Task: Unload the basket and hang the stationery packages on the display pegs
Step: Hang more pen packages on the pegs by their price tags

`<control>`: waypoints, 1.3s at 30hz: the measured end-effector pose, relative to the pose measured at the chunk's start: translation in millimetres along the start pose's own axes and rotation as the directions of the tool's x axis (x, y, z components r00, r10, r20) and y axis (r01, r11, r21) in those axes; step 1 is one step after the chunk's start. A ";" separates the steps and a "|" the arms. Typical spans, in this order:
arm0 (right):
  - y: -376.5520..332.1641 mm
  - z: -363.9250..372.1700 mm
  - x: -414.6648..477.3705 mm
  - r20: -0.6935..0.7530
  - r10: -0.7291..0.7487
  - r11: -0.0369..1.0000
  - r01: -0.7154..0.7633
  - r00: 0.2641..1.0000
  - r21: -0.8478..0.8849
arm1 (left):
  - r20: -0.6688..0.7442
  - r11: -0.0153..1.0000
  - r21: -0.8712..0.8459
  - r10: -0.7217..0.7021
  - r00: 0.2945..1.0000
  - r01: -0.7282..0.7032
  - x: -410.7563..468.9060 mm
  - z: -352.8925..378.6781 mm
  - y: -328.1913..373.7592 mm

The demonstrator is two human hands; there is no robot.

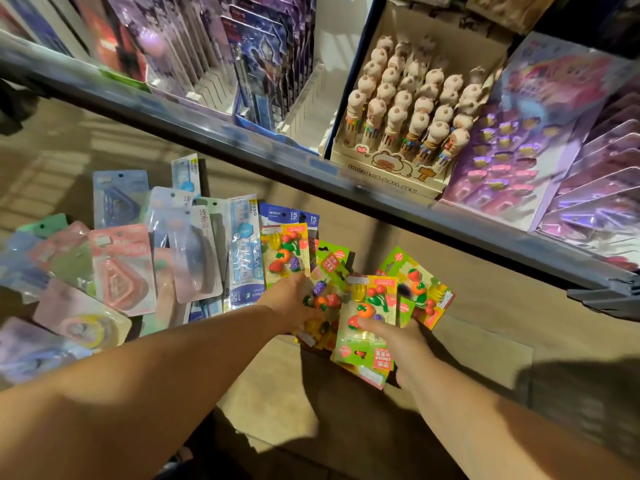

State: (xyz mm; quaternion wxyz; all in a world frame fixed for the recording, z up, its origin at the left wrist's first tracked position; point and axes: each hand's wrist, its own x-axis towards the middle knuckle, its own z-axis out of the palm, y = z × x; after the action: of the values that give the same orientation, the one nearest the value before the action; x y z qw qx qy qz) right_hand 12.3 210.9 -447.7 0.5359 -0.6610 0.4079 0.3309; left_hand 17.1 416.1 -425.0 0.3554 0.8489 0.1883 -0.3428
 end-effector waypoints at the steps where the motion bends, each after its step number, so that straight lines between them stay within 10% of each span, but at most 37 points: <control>1: -0.7 -0.8 0.2 0.027 -0.001 1.000 0.000 1.000 0.026 | -0.002 1.000 -0.029 -0.006 1.000 0.006 0.1 -1.0 -0.3; 16: -47.4 -25.6 -8.8 0.294 -0.197 0.947 0.104 0.935 0.303 | -0.053 0.852 -0.522 0.022 0.998 -0.046 1.7 -10.8 4.5; 23: -58.7 -8.4 -4.4 0.302 -0.210 0.937 0.104 0.930 0.332 | 0.075 0.629 -0.777 0.091 0.993 0.001 -4.1 -5.9 26.5; 30: -56.9 -4.7 -10.6 0.384 -0.189 0.962 0.092 0.904 0.256 | 0.080 0.722 -0.692 0.079 0.994 -0.002 -5.4 -3.8 35.8; 39: -53.8 28.8 -16.3 0.380 -0.224 0.963 0.265 0.897 -0.057 | 0.189 0.589 -0.807 0.199 0.962 0.036 -4.1 3.9 26.7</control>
State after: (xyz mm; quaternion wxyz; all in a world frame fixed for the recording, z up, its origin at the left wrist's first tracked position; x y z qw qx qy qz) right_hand 53.0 247.1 -415.9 0.6040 -0.6606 0.1949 0.4010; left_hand 27.6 394.9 -411.5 0.7367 0.5522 0.2350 -0.3118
